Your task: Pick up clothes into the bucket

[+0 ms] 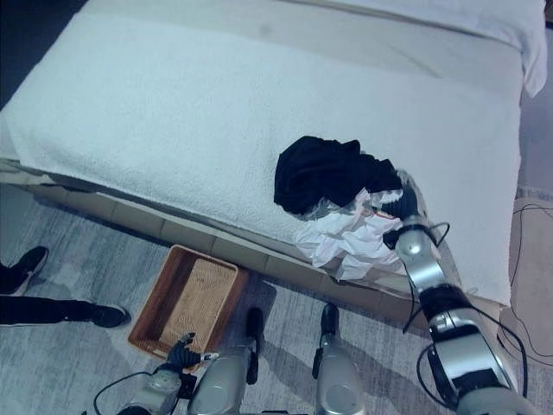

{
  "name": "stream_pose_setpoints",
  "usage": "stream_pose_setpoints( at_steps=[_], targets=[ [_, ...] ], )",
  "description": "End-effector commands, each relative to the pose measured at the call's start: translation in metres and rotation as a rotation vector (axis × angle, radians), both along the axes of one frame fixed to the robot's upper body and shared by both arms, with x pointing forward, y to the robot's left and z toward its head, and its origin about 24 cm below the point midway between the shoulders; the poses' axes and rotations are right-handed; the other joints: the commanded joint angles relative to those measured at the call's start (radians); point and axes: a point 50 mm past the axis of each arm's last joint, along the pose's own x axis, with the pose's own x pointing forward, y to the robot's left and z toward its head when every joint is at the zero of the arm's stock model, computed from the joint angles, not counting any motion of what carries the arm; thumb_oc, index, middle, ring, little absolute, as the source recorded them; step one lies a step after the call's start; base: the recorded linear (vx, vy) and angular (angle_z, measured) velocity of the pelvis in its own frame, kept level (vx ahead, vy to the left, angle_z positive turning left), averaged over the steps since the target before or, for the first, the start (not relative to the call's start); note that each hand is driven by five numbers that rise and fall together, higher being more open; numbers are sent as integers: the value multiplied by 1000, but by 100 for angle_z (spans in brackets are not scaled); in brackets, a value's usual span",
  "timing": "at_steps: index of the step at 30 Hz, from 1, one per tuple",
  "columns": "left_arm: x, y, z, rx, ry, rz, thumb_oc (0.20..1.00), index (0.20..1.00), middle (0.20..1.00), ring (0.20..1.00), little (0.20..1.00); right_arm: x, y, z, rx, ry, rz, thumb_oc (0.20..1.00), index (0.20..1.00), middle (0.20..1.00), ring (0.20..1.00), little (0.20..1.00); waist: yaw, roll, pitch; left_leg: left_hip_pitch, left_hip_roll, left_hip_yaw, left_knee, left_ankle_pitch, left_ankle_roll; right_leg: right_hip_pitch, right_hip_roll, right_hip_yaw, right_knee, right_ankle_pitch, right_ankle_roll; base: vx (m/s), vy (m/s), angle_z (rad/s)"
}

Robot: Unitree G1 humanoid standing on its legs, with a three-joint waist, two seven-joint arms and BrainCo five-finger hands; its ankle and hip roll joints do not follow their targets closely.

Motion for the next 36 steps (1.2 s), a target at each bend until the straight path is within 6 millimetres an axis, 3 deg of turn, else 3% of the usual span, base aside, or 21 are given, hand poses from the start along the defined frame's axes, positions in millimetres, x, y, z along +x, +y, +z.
stream_pose_setpoints(
  at_steps=[1,6,10,11,18,19,20,21,23,24,25,26,27,28,31,32,35,36],
  targets=[
    [-6,-6,-3,16,8,-27,1000,1000,1000,1000,1000,11,-3,46,-86,-135,-35,1000,1000,1000,1000,1000,39,-49,-24,-76,-66,-52,136,-88,50,1,-45,20,149,-116,42,-41,26,13],
    [12,-15,7,-7,-64,-57,1000,1000,1000,1000,1000,20,-20,99,-132,-211,-143,1000,1000,1000,1000,1000,74,-31,33,-164,-91,-80,220,-100,50,-65,-74,-1,239,-142,37,-53,6,32],
    [17,-18,8,-16,-71,-56,1000,1000,1000,1000,1000,21,-32,116,-137,-208,-204,1000,1000,1000,1000,1000,92,-20,54,-209,-108,-105,259,-106,51,-99,-91,-18,289,-161,30,-36,-12,33],
    [21,-18,10,-11,-78,-58,1000,1000,1000,1000,1000,21,-39,128,-165,-198,-242,1000,1000,1000,1000,1000,107,-14,69,-239,-119,-122,282,-106,51,-124,-102,-23,321,-170,25,-56,-28,29],
    [35,-22,18,-30,-129,-61,1000,1000,1000,1000,1000,6,-86,139,-335,10,-404,1000,1000,1000,1000,1000,134,-6,99,-345,-150,-159,342,-98,46,-205,-140,-61,413,-194,10,-31,-42,34],
    [35,-22,18,-34,-129,-62,1000,1000,1000,1000,1000,4,-92,135,-352,44,-421,1000,1000,1000,1000,1000,134,-7,99,-342,-150,-162,358,-131,45,-203,-143,-56,431,-224,14,-21,-41,25],
    [36,-23,19,-34,-133,-63,1000,1000,1000,1000,1000,4,-92,136,-351,40,-423,1000,1000,1000,1000,1000,134,-4,99,-356,-152,-163,348,-98,46,-215,-145,-65,421,-195,9,62,-51,18],
    [36,-24,19,-41,-135,-62,1000,1000,1000,1000,1000,2,-97,131,-375,80,-434,1000,1000,1000,1000,1000,136,-5,99,-351,-153,-164,362,-130,44,-217,-145,-57,444,-226,14,-24,-2,30],
    [40,-23,21,-44,-137,-69,1000,1000,1000,1000,1000,1,-102,123,-453,201,-429,1000,1000,1000,1000,1000,134,-12,99,-375,-153,-166,371,-126,43,-239,-149,-59,453,-230,8,17,-31,29],
    [40,-23,21,-44,-138,-68,1000,1000,1000,1000,1000,1,-102,123,-454,201,-429,944,944,944,944,944,134,-12,99,-375,-153,-166,371,-126,43,-239,-149,-59,453,-230,8,-13,-17,7],
    [41,-24,22,-52,-134,-77,1000,1000,1000,1000,1000,1,-104,117,-447,267,-426,576,576,576,576,576,137,-16,99,-378,-150,-167,371,-126,42,-243,-150,-61,455,-231,7,0,0,0],
    [41,-24,22,-55,-132,-80,1000,1000,1000,1000,1000,1,-104,116,-442,283,-427,366,366,366,366,366,137,-17,99,-377,-149,-167,371,-125,42,-243,-151,-63,453,-230,7,0,0,0],
    [41,-24,22,-55,-132,-79,1000,1000,1000,1000,1000,1,-104,116,-442,283,-427,322,322,322,322,322,136,-17,99,-377,-149,-167,371,-125,42,-243,-151,-63,453,-230,7,0,0,0],
    [44,-28,23,-76,-142,-78,1000,1000,1000,1000,1000,1,-104,117,-422,268,-432,216,216,216,216,216,134,-18,99,-377,-147,-161,370,-124,42,-245,-151,-63,452,-227,8,0,0,0],
    [47,-28,26,-80,-154,-76,1000,1000,1000,1000,1000,3,-99,122,-410,230,-424,200,200,200,200,200,132,-23,99,-367,-140,-158,355,-118,40,-241,-146,-65,437,-220,11,-30,13,-1],
    [50,-28,28,-80,-163,-79,1000,1000,1000,1000,1000,3,-99,128,-403,205,-427,200,200,200,200,200,128,-22,99,-376,-140,-157,332,-79,39,-248,-146,-75,411,-185,7,-94,38,-7],
    [51,-29,29,-80,-170,-79,1000,1000,1000,1000,1000,4,-95,135,-388,165,-421,200,200,200,200,200,123,-26,99,-356,-133,-153,312,-74,37,-235,-143,-73,392,-176,10,-33,23,-11],
    [51,-25,29,-70,-168,-72,1000,1000,1000,1000,1000,8,-85,148,-363,91,-394,200,200,200,200,200,113,-35,99,-325,-122,-141,293,-72,35,-214,-135,-68,367,-167,14,-6,12,-10]
  ],
)
